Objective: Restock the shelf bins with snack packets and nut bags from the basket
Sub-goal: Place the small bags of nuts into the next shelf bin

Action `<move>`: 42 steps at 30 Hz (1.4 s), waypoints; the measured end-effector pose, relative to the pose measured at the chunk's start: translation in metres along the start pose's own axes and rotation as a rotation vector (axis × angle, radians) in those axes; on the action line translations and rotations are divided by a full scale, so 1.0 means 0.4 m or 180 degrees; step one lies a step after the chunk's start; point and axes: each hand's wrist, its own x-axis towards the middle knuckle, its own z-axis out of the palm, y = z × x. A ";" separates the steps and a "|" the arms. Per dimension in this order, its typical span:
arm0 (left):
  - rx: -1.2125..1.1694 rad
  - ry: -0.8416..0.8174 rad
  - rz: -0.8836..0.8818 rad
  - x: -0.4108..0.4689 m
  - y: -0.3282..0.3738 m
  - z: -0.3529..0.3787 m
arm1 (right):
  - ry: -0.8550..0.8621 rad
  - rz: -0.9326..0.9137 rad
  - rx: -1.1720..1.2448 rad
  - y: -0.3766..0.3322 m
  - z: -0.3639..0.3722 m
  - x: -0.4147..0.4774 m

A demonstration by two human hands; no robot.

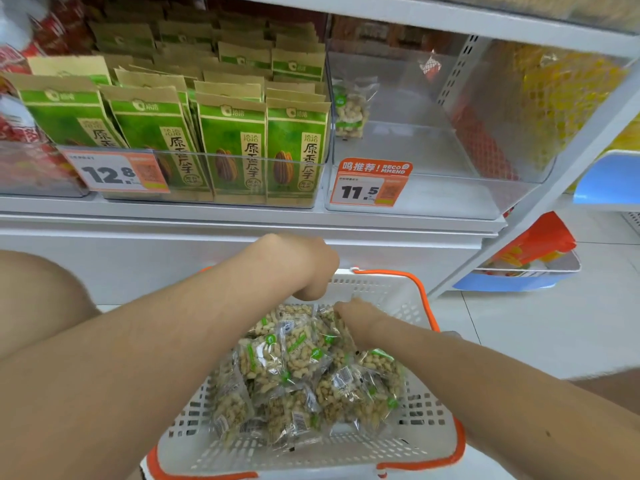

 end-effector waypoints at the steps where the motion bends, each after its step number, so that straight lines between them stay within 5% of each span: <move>1: 0.0025 0.0000 -0.0004 0.000 -0.003 0.004 | 0.0030 0.0019 0.0057 -0.001 0.001 -0.003; 7: 0.0104 -0.0165 0.0072 -0.015 0.001 -0.002 | 0.0453 0.0158 0.0991 -0.018 -0.061 -0.016; 13: -0.0646 -0.0317 0.0176 -0.061 -0.024 -0.046 | 0.0706 0.0215 0.2929 -0.054 -0.272 -0.127; 19: -0.1371 0.0823 0.0185 -0.091 -0.058 -0.074 | -0.0036 0.0507 0.4390 -0.061 -0.379 -0.228; 21: -0.1734 0.1118 0.0236 -0.104 -0.074 -0.090 | 0.0257 0.0392 0.4424 -0.059 -0.412 -0.259; 29: -0.3315 0.2466 -0.0078 -0.152 -0.082 -0.143 | 0.2653 -0.0118 0.2607 -0.076 -0.473 -0.345; 31: -0.3582 0.2724 -0.0191 -0.154 -0.083 -0.152 | 0.2810 -0.0404 0.2539 -0.073 -0.466 -0.354; 35: -0.3992 0.2984 -0.0560 -0.149 -0.078 -0.158 | 0.2310 -0.0570 0.3636 -0.063 -0.474 -0.361; 39: -0.4807 0.2763 -0.0464 -0.150 -0.054 -0.176 | 0.2461 -0.0416 0.5208 -0.055 -0.496 -0.357; 42: -0.5022 0.2848 -0.0507 -0.143 -0.028 -0.178 | 0.2486 -0.0171 0.5688 -0.044 -0.509 -0.343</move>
